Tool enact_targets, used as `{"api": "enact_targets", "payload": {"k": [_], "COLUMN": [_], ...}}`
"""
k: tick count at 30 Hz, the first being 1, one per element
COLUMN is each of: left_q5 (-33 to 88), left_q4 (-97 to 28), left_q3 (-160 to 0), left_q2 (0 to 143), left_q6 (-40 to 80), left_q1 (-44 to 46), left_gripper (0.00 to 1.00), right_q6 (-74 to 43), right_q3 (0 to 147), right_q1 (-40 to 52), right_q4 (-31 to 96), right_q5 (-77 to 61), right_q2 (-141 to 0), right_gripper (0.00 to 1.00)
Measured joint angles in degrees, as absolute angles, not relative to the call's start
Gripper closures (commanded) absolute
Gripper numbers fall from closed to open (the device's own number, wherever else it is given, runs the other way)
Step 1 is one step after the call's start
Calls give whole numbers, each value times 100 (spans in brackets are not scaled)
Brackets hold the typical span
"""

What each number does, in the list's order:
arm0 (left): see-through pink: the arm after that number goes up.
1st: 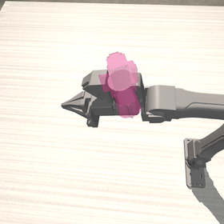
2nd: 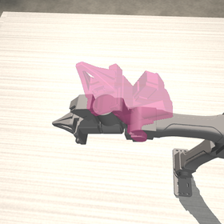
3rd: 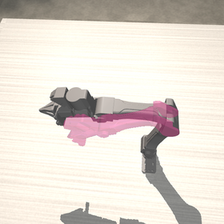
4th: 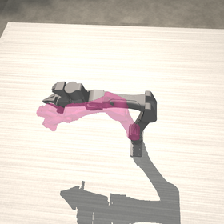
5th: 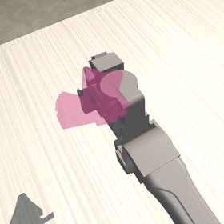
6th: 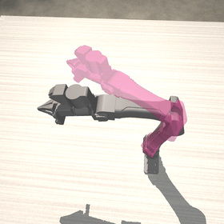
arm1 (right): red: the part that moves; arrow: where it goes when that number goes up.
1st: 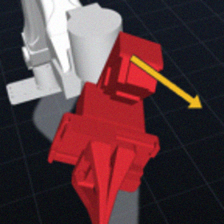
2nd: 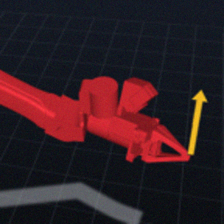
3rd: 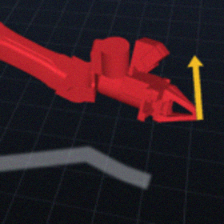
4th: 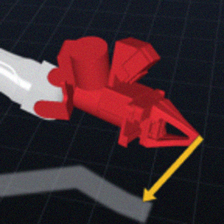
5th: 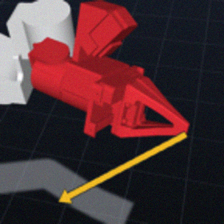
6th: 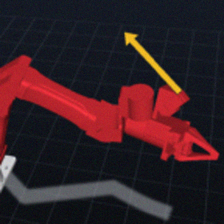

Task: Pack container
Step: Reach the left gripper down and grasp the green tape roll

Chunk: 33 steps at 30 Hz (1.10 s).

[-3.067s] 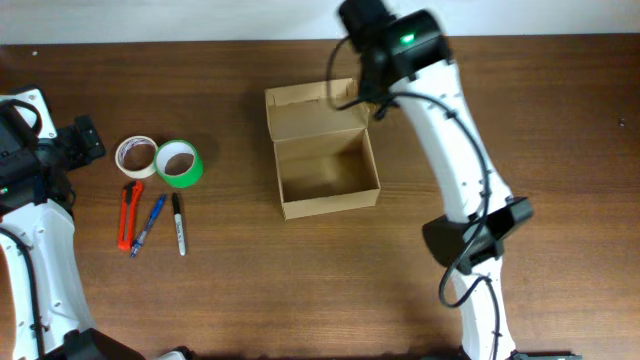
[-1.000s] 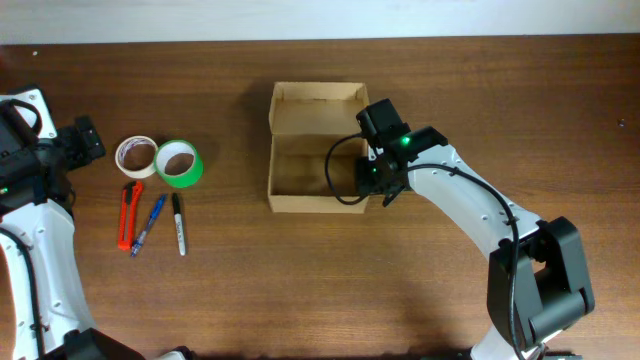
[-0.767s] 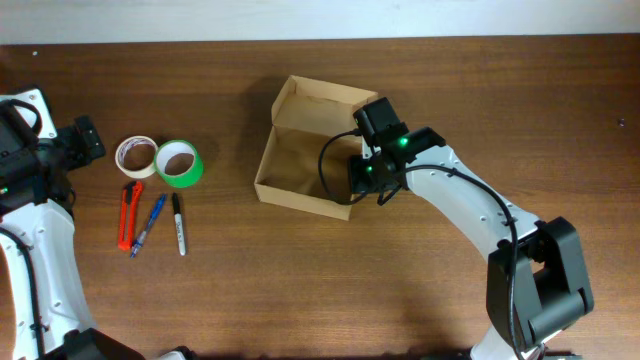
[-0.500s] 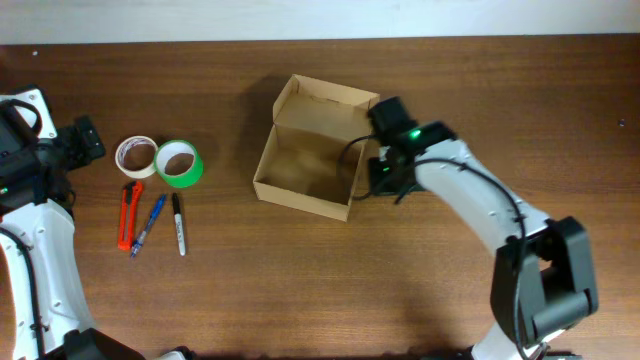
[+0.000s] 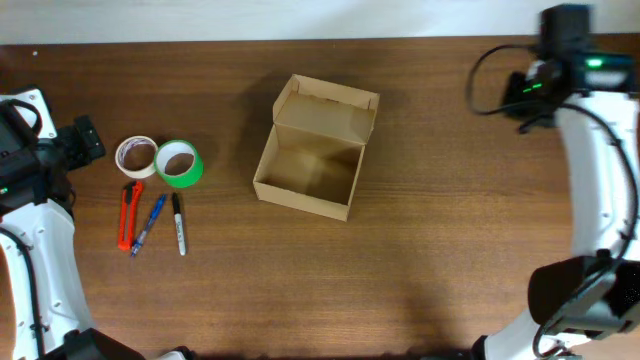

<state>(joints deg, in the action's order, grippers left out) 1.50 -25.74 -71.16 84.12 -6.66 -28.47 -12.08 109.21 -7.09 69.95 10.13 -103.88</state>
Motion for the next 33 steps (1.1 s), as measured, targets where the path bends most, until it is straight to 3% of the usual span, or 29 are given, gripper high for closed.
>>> {"api": "enact_targets", "payload": {"k": [1,2,4,20,22,26,29,33], "left_q5": [150,150,174,3240,3334,3472,3450,3356], "left_q4": [-2576,-2576,-2571,-3256,-3345,-3616,-4045,-4158], "left_q3": [-7116,-7116,-7116,-7118,-7118,-7120,-7120,-7122], "left_q2": [8412,8412,8412,8414,8414,8414,8414,8414], "left_q6": [-668,-666,-666,-661,-659,-646,-666,-648], "left_q1": [-2847,-2847,-2847,-2755,-2744,-2733,-2711,-2620], "left_gripper": [0,0,0,0,8,9,25,28], "right_q6": [-1192,-1133,-1153,-1114,-1114,-1111,-1116,-1116], "right_q3": [10991,11034,11059,11059,11059,11059,11059,11059], "right_q1": [-843,-963,-1149,-1201,-1201,-1201,-1201,-1201], "right_q4": [7011,7035,7124,7478,7478,7478,7481,7481], "right_q5": [1024,1035,1046,958,958,958,956,958], "right_q2": [-10377,-10363,-10355,-10355,-10355,-10355,-10355,-10355], "right_gripper": [51,29,1,1,1,1,0,1]}}
